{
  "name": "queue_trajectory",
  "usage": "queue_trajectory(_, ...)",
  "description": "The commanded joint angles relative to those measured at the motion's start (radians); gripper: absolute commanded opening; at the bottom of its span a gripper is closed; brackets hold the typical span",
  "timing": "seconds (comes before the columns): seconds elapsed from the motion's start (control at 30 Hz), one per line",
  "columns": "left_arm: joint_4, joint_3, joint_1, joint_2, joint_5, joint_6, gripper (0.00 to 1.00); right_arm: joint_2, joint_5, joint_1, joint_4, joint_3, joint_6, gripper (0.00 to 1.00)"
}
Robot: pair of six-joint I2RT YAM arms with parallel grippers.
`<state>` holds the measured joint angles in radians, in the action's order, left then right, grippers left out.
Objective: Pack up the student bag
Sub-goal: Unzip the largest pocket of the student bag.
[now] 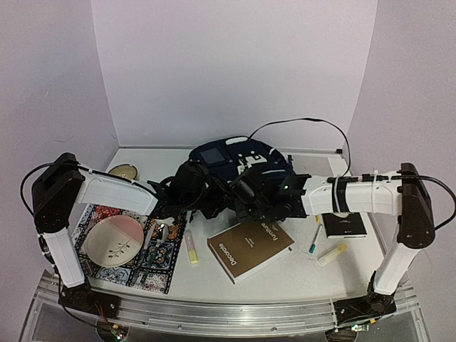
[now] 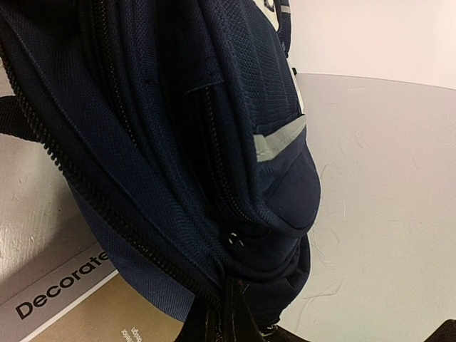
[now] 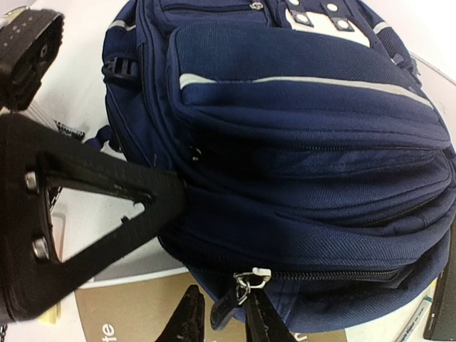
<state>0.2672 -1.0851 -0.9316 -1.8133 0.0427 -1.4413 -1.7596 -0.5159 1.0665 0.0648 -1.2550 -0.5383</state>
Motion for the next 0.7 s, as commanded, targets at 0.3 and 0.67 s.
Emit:
queue_trajectory(0.3, 0.096, -0.041, -0.016, 0.060, -0.023, 0.000, 0.00, -0.048, -0.040, 0.000, 0.059, -0.075, -0.045, 0.15)
queue_trajectory(0.67, 0.096, -0.019, -0.016, 0.074, -0.083, 0.022, 0.00, 0.081, 0.025, 0.000, 0.061, 0.034, -0.081, 0.00)
